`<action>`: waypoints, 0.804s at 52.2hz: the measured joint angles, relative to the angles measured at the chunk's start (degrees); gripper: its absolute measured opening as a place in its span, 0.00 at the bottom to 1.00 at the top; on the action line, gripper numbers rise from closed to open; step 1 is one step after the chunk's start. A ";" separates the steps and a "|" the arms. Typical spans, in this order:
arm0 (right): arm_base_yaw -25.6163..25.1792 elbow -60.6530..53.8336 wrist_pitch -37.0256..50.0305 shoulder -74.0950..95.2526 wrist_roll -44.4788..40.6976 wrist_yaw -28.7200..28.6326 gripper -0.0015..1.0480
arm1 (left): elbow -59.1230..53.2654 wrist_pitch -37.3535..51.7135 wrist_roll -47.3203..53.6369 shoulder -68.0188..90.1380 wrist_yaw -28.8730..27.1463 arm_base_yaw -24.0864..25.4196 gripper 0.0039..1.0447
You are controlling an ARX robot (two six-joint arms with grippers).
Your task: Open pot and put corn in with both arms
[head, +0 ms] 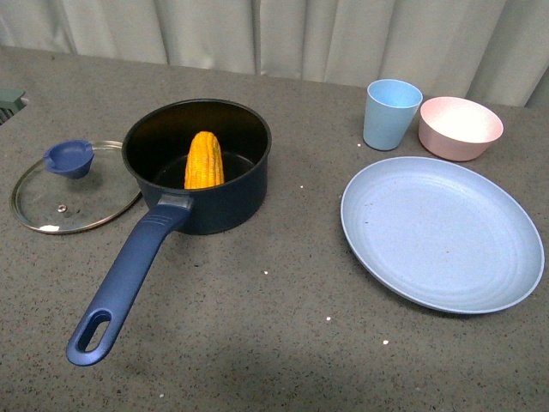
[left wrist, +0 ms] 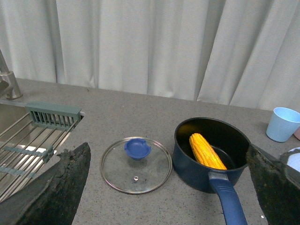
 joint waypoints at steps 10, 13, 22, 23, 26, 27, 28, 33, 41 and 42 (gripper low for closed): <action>0.00 0.00 -4.39 -4.46 0.00 0.00 0.01 | 0.00 0.00 0.00 0.00 0.00 0.00 0.94; 0.00 0.00 -5.79 -5.88 0.00 0.00 0.01 | 0.00 0.00 0.00 0.00 0.00 0.00 0.94; 0.00 0.00 -8.41 -8.46 0.00 0.00 0.01 | 0.00 0.00 0.00 0.00 0.00 0.00 0.94; 0.00 0.00 -8.66 -8.74 0.00 0.00 0.01 | 0.00 0.00 0.00 0.00 0.00 0.00 0.94; 0.00 0.00 -9.31 -9.38 0.00 0.00 0.01 | 0.00 0.00 0.00 0.00 0.00 0.00 0.94; 0.00 0.00 -9.62 -9.68 0.00 -0.02 0.01 | 0.00 0.00 0.00 0.00 0.00 0.00 0.94; 0.00 0.00 -9.84 -9.88 0.00 0.00 0.01 | 0.00 0.00 0.00 0.00 0.00 0.00 0.94; 0.00 0.02 -18.14 -16.13 -0.02 -0.11 0.01 | 0.00 0.00 0.00 0.00 0.00 0.00 0.94; 0.00 0.02 -19.69 -19.39 -0.02 -0.15 0.01 | 0.00 0.00 0.00 0.00 0.02 0.00 0.94; 0.00 0.04 -19.71 -19.39 -0.02 -0.15 0.01 | 0.00 0.00 0.00 0.00 0.00 0.00 0.94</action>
